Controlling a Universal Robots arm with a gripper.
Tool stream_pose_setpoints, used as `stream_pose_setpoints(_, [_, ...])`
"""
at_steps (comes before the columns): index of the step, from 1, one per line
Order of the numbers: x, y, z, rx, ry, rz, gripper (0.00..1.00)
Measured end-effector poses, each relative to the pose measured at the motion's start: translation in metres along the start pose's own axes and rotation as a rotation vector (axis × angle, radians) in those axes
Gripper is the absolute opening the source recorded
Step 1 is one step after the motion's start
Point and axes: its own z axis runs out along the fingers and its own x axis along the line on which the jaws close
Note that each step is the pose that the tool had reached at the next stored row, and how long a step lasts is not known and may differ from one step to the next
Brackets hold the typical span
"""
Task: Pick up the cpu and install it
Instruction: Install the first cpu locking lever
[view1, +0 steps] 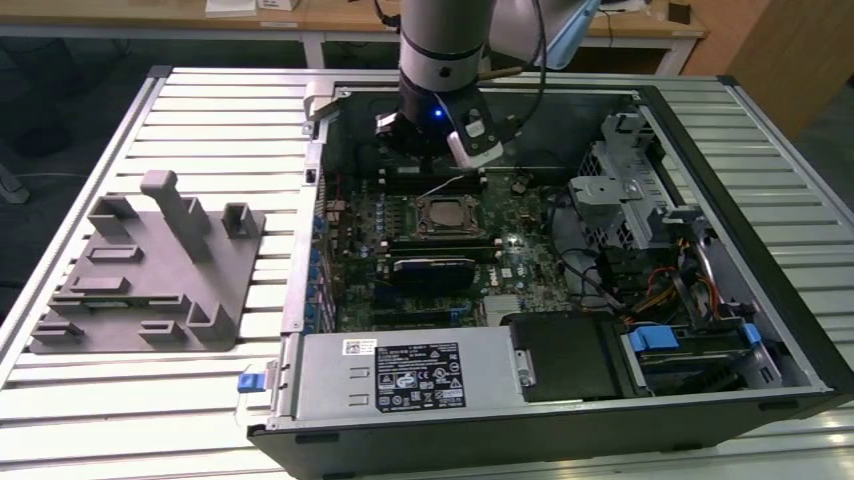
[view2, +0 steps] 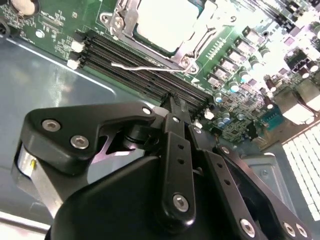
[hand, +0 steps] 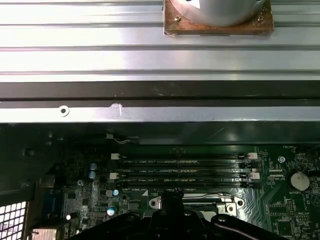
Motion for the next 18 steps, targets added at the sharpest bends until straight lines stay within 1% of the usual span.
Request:
stream_pose_setpoints(3, [-0.0001, -0.0007, 0.0027, -0.0002, -0.0103, -0.002, 0.11])
stream_pose_setpoints(9, [-0.0002, -0.0019, 0.0072, 0.0023, -0.0406, -0.002, 0.11])
stream_pose_setpoints(18, [-0.0004, -0.0043, 0.0154, 0.0026, -0.0790, 0.019, 0.11])
